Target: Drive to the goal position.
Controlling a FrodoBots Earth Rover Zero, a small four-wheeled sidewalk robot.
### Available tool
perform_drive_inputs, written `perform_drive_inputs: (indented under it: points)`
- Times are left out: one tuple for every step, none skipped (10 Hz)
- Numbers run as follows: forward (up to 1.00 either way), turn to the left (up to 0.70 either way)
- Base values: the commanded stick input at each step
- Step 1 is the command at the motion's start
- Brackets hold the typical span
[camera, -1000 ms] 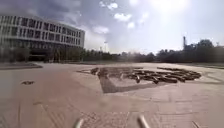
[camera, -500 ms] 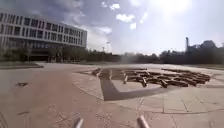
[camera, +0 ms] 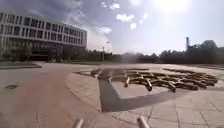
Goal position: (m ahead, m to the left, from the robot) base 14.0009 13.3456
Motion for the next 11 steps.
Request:
perform_drive_inputs:
  points:
    - [0.70,0.05]
    - [0.70,0.35]
    - [0.70,0.35]
    - [0.70,0.35]
    - [0.70,0.33]
    - [0.70,0.30]
    - [0.70,0.30]
    - [0.70,0.26]
    - [0.70,0.11]
    - [0.70,0.01]
    - [0.70,0.00]
